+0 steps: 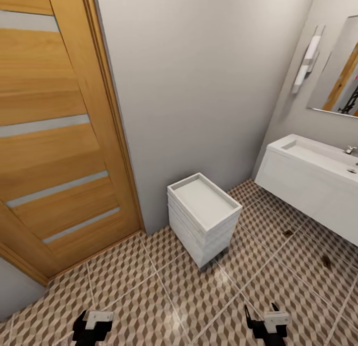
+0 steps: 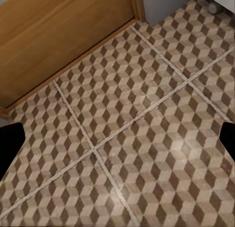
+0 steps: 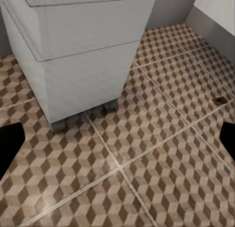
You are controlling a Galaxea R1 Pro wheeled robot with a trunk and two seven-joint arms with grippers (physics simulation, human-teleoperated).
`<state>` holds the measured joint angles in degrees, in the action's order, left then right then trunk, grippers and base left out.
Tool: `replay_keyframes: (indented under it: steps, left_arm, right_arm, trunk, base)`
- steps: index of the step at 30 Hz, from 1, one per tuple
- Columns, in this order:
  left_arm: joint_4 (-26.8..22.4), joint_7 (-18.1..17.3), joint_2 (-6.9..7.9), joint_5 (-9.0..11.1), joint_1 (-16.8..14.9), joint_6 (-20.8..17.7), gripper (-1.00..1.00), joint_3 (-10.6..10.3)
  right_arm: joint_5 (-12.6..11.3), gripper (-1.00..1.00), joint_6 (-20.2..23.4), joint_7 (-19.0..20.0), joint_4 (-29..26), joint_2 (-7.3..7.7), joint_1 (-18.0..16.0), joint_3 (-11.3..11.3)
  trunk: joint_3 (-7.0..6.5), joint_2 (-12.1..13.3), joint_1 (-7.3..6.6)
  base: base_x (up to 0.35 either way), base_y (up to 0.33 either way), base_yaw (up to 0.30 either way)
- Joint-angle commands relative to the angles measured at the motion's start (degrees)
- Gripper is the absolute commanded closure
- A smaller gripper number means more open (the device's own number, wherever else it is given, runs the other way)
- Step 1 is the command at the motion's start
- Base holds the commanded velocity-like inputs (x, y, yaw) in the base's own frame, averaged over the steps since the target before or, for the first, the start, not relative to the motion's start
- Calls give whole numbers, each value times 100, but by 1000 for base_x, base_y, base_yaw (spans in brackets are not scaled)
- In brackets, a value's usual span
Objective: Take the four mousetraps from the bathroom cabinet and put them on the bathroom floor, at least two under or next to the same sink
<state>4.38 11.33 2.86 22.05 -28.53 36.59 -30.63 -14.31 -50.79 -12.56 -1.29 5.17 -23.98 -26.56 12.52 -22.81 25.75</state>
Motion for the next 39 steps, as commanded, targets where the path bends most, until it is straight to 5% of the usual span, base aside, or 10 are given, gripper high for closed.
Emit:
replay_keyframes:
  steps: [1, 39]
  left_arm:
    - [19, 22, -5, 19, -8, 23, -100, -48]
    - [19, 21, -4, 19, -5, 23, -100, -48]
  right_arm:
    - [-37, -100, -10, -19, -3, 2, -2, -51]
    - [-37, -100, -10, -19, -3, 2, -2, -51]
  trunk:
    - [6, -11, 3]
    - [-149, -11, 3]
  base:
    - [0, 0, 267]
    - [0, 0, 267]
